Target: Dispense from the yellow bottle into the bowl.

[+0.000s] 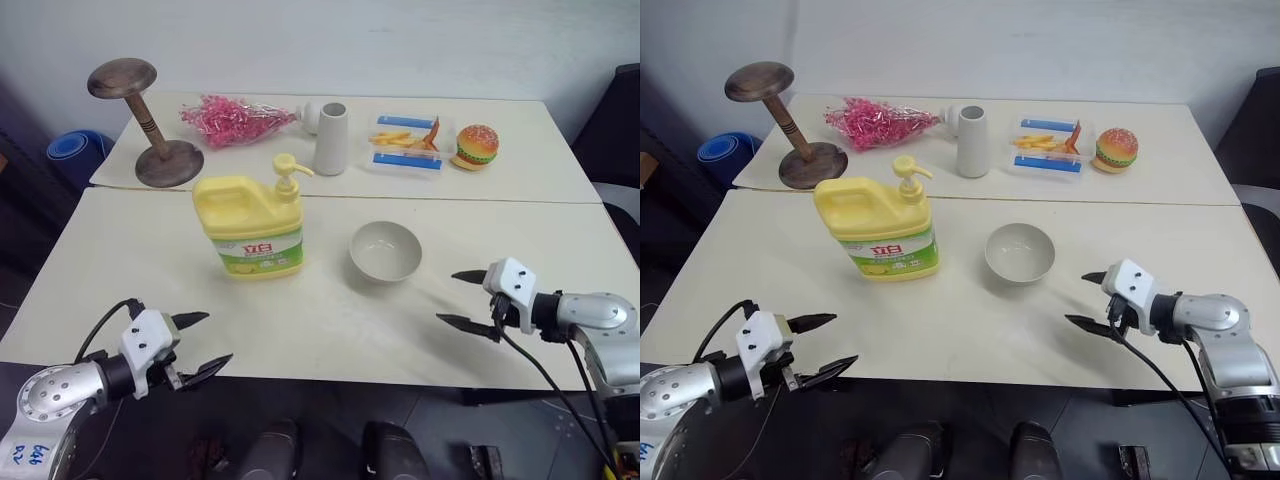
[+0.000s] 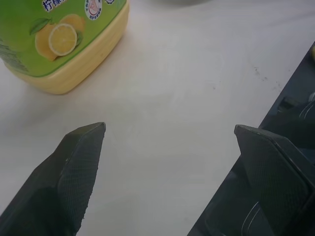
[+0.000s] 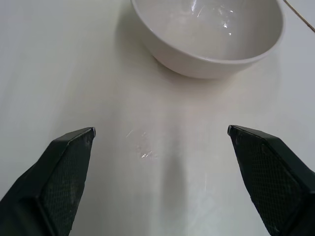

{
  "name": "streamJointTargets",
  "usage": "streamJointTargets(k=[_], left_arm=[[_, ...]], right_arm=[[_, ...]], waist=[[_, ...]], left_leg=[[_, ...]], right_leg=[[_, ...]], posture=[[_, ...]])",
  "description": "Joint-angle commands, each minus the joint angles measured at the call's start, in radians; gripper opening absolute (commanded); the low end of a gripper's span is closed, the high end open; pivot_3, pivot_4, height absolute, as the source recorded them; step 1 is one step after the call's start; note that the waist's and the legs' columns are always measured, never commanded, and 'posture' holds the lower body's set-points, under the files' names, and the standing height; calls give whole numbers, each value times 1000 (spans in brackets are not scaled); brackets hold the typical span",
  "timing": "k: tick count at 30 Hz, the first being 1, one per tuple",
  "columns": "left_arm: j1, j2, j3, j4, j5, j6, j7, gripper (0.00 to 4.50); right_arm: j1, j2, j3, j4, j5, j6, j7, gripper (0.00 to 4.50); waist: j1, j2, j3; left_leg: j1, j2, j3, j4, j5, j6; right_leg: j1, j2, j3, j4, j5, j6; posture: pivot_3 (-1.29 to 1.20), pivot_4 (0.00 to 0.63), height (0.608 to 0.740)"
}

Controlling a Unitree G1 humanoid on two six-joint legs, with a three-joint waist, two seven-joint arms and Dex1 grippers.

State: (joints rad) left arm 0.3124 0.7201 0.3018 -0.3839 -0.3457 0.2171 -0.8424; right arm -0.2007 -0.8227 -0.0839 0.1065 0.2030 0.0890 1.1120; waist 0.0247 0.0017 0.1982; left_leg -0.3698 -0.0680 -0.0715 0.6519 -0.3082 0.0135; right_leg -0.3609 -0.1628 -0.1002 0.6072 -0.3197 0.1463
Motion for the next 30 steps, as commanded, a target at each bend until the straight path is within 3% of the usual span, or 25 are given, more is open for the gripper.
streamJointTargets(k=[1, 8, 13, 18, 25, 28, 30], left_arm=[[-1, -6, 29, -27, -10, -27, 6, 4457], [-34, -16, 26, -23, -30, 21, 42, 4457], [-75, -1, 25, -77, -119, 123, 36, 4457], [-184, 113, 40, -243, -355, 348, -5, 4457], [-332, 216, -48, -235, -371, 379, -96, 4457], [-365, 223, -79, -199, -333, 352, -130, 4500], [-379, 226, -96, -175, -300, 329, -142, 4500]], right_arm=[[-11, -23, -20, -20, 14, 8, -1, 4500], [-25, -15, -12, -7, 9, 7, -2, 4500], [-59, -11, -17, -62, 67, 96, 18, 4500], [-151, 52, 33, -242, 161, 273, -13, 4500], [-201, 122, 250, -215, -44, 186, -91, 4500], [-236, 194, 297, -139, -117, 145, -168, 3886], [-246, 208, 320, -113, -153, 118, -181, 3249]], waist=[[0, 0, 0], [0, 0, 0], [0, 0, 0], [-2, 0, 0], [-2, 0, 0], [-6, 0, 0], [-8, 0, 0]], left_leg=[[0, 0, 0, 0, 0, 0], [0, 0, 0, 0, 0, 0], [0, 0, 0, 0, 0, 0], [-1, 2, 0, 1, -1, -1], [-2, 2, 0, -1, -2, -2], [-2, 2, 3, 0, -2, -1], [-1, 3, 5, 0, -1, -2]], right_leg=[[0, 0, 0, 0, 0, 0], [0, 0, 0, 0, 0, 0], [0, 0, 0, 0, 0, 0], [-1, 1, 1, 1, 0, 0], [-2, 3, 8, 2, 0, 0], [-4, 4, 7, 4, 0, -1], [-6, 5, 8, 7, 0, -1]], posture=[[0, 150, 740], [0, 150, 740], [0, 150, 740], [0, 150, 740], [0, 150, 740], [0, 150, 740], [0, 150, 740]])
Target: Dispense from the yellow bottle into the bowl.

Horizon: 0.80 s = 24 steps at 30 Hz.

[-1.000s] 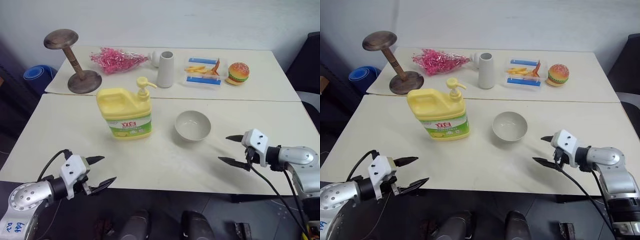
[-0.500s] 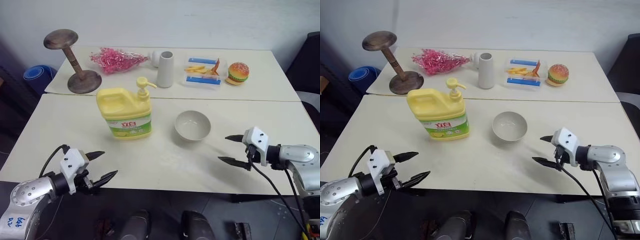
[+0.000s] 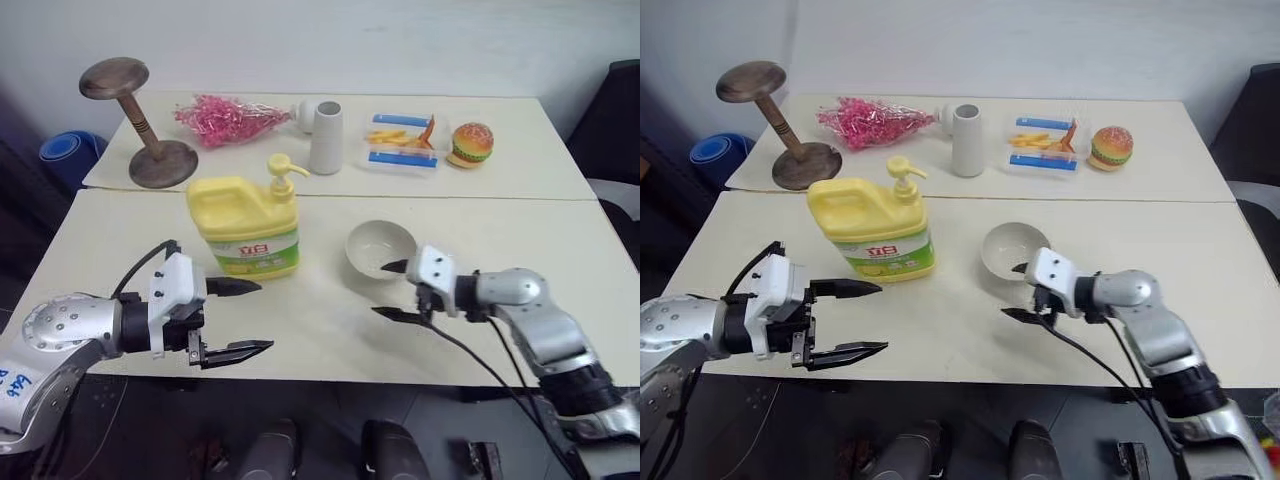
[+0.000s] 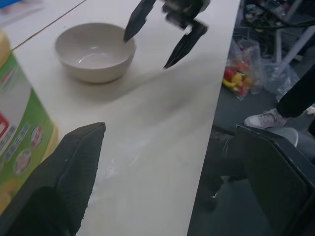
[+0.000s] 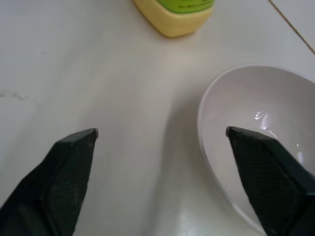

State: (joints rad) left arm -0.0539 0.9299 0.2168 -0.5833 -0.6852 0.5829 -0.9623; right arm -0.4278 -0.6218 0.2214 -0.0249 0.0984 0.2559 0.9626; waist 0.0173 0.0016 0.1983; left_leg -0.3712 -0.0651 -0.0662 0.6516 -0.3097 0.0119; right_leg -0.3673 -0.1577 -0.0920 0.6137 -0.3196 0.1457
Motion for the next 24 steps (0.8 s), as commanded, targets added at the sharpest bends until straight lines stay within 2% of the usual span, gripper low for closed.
streamJointTargets(k=[1, 4, 12, 21, 24], left_arm=[[-18, 15, -15, 32, 47, -43, -26, 4500], [-32, 8, -19, 44, 51, -48, -31, 4500], [-69, -20, -46, 48, 72, -55, -16, 4500], [-89, -27, -41, 50, 76, -52, -1, 4500], [-101, -31, -30, 54, 64, -41, 10, 4500]], right_arm=[[-23, 10, 21, 24, -59, -54, -34, 2878], [-37, 17, 26, 36, -71, -50, -36, 1823], [-139, 40, 74, 125, -138, -40, -30, 1823], [-172, 66, 114, 207, -196, -71, -27, 1823], [-189, 83, 103, 222, -191, -78, -32, 1222]], waist=[[0, 0, 0], [-1, 0, 0], [-15, 0, 0], [-19, 0, 0], [-19, 0, 0]], left_leg=[[0, 1, 1, 0, 0, 0], [-1, 4, 4, -1, -1, -1], [-1, 8, 10, 0, -1, -2], [0, 8, 11, -1, -1, -2], [-1, 8, 11, -1, -1, -2]], right_leg=[[-1, 2, 1, 0, 0, 0], [-4, 4, 4, 0, 0, -1], [-8, 8, 11, 3, 1, -2], [-9, 8, 12, 4, 1, -2], [-9, 8, 13, 4, 1, -2]], posture=[[0, 150, 740], [0, 150, 740], [0, 150, 740], [0, 150, 740], [0, 150, 740]])
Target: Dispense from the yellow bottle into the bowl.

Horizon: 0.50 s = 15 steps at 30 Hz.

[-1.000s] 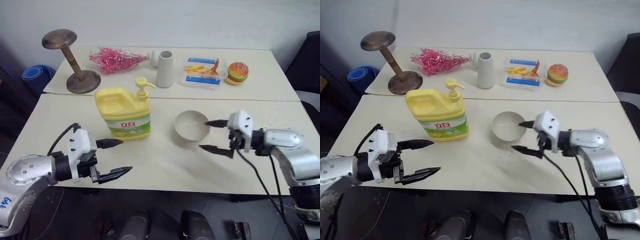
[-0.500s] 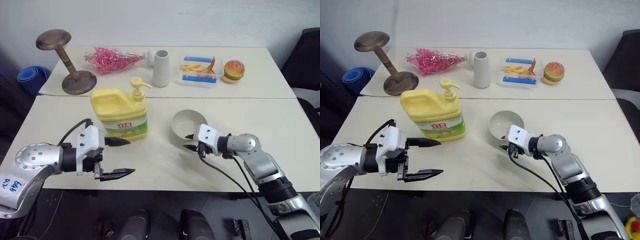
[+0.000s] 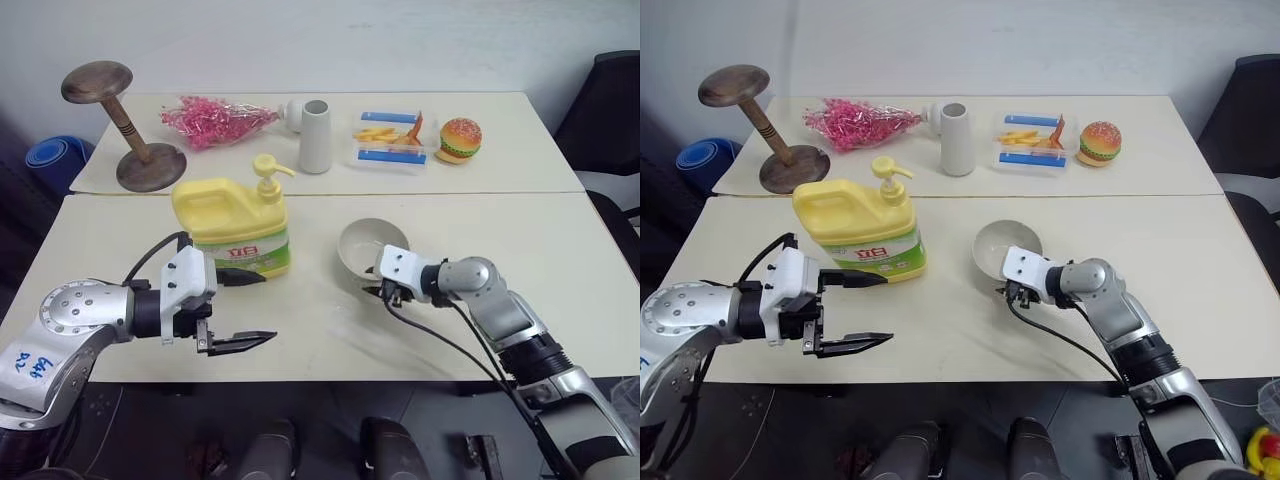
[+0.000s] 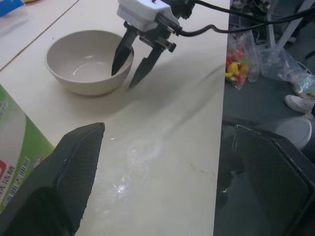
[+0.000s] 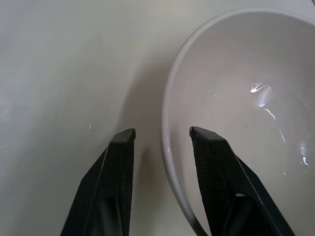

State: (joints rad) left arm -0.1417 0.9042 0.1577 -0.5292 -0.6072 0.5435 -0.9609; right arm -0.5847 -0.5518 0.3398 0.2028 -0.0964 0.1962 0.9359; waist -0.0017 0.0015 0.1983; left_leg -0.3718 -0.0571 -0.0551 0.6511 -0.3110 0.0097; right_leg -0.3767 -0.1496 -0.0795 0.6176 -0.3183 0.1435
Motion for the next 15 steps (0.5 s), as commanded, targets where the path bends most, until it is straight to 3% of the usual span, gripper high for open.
streamJointTargets(k=[1, 4, 11, 15], left_arm=[[-16, -7, 32, 0, -18, 2, 12, 4500], [-22, -10, 38, -2, -30, 12, 22, 4500], [-58, -12, 73, -10, -84, 61, 46, 4500], [-294, -2, 210, 137, -305, 218, 129, 4500]], right_arm=[[-36, 16, -18, -5, 7, -20, -2, 877], [-37, 12, -16, -19, 14, -29, 25, 15], [-32, 3, -13, -125, 28, 27, 78, 15], [-154, 3, -35, -216, 110, 141, 181, 15]], waist=[[0, 0, 0], [-1, 0, 0], [0, 0, 0], [1, -1, 1]], left_leg=[[0, 0, 0, 0, 0, 0], [0, 0, 0, 0, 0, 0], [0, 0, 0, 0, 0, 0], [-1, 1, 0, 3, 0, 0]], right_leg=[[0, 0, 0, 0, 0, 0], [0, 0, 0, 0, 0, 0], [0, 0, 1, 1, 0, 0], [-1, 0, 0, 2, 0, 0]], posture=[[0, 150, 740], [0, 150, 740], [0, 150, 740], [0, 150, 740]])
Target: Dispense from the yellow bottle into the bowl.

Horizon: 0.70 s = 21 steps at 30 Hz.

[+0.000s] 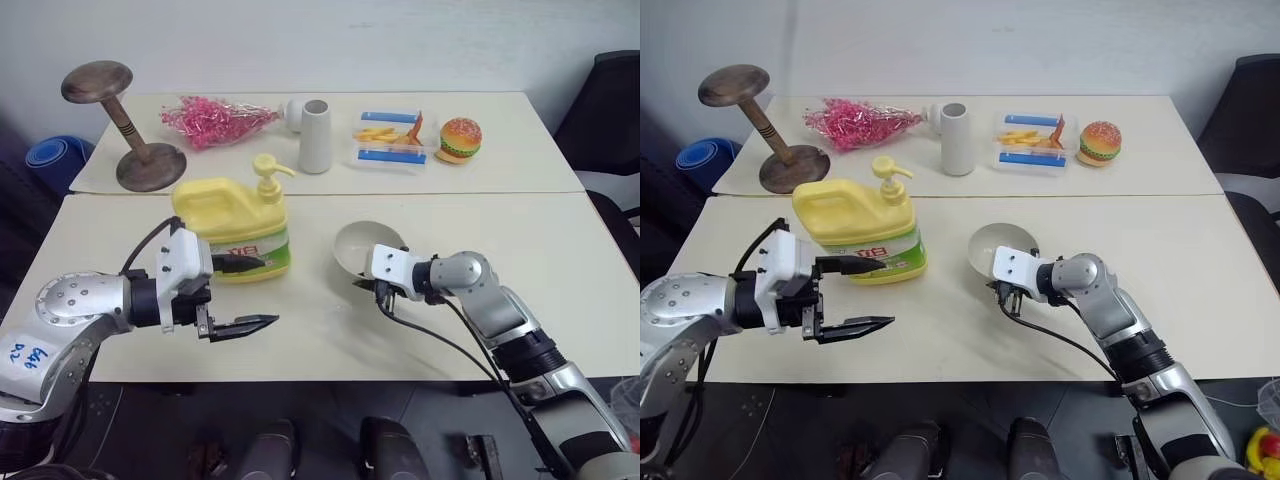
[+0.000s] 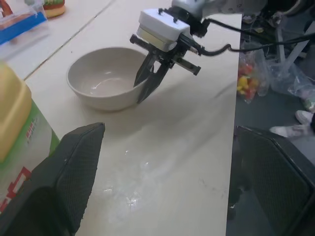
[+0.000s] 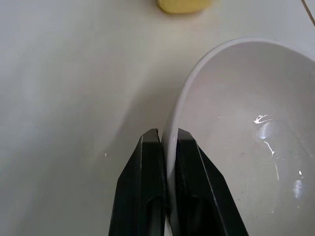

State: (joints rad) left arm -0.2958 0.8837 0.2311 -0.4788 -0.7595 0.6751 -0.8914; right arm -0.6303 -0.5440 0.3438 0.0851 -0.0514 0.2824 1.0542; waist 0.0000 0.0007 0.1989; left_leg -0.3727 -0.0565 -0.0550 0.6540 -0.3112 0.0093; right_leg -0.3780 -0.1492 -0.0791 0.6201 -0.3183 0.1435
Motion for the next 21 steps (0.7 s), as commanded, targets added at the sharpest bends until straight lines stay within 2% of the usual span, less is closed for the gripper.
streamJointTargets(k=[1, 3, 5, 11, 15, 19, 21], left_arm=[[-190, 26, 157, 124, -177, 101, 61, 4314], [-278, 60, 164, 177, -194, 129, 43, 3879], [-333, 91, 149, 211, -186, 135, 11, 3245], [-491, 166, 17, 384, -39, 53, -122, 1299], [-617, 143, -120, 512, 111, -30, -168, 27], [-699, 109, -197, 579, 185, -56, -217, 27], [-717, 96, -215, 596, 210, -67, -234, 27]], right_arm=[[-147, 2, -39, -92, 69, 73, 68, 3], [-218, 11, -33, -82, 81, 98, 87, 0], [-263, 10, -24, -75, 91, 108, 110, 0], [-384, 4, -1, -19, 92, 95, 191, 0], [-458, 6, 11, 31, 90, 73, 246, 0], [-513, 11, 21, 71, 89, 69, 289, 0], [-530, 12, 25, 84, 89, 69, 304, 0]], waist=[[-4, -1, 1], [-9, -1, 0], [-9, -1, 0], [-10, -1, 0], [-11, -1, 1], [-13, -2, 0], [-20, -2, 0]], left_leg=[[-1, 0, 0, 2, 0, 0], [0, 0, 0, 2, -1, -1], [2, 0, 0, -2, -1, -1], [-4, -1, -1, -1, -1, -1], [-4, -1, 0, 2, -1, -1], [-5, -1, 0, 3, -1, -1], [-11, -1, 0, 5, -1, -1]], right_leg=[[-1, 0, 0, 1, 0, 0], [-1, 1, 2, 2, 0, 0], [-1, 1, 1, 2, 0, 0], [-6, 1, 2, 1, 0, 0], [-6, 1, 2, 3, 0, 0], [-8, 1, 3, 5, 0, 0], [-14, 1, 3, 7, 0, 0]], posture=[[0, 150, 740], [0, 150, 740], [0, 150, 740], [0, 150, 740], [0, 150, 740], [0, 150, 740], [0, 150, 740]])
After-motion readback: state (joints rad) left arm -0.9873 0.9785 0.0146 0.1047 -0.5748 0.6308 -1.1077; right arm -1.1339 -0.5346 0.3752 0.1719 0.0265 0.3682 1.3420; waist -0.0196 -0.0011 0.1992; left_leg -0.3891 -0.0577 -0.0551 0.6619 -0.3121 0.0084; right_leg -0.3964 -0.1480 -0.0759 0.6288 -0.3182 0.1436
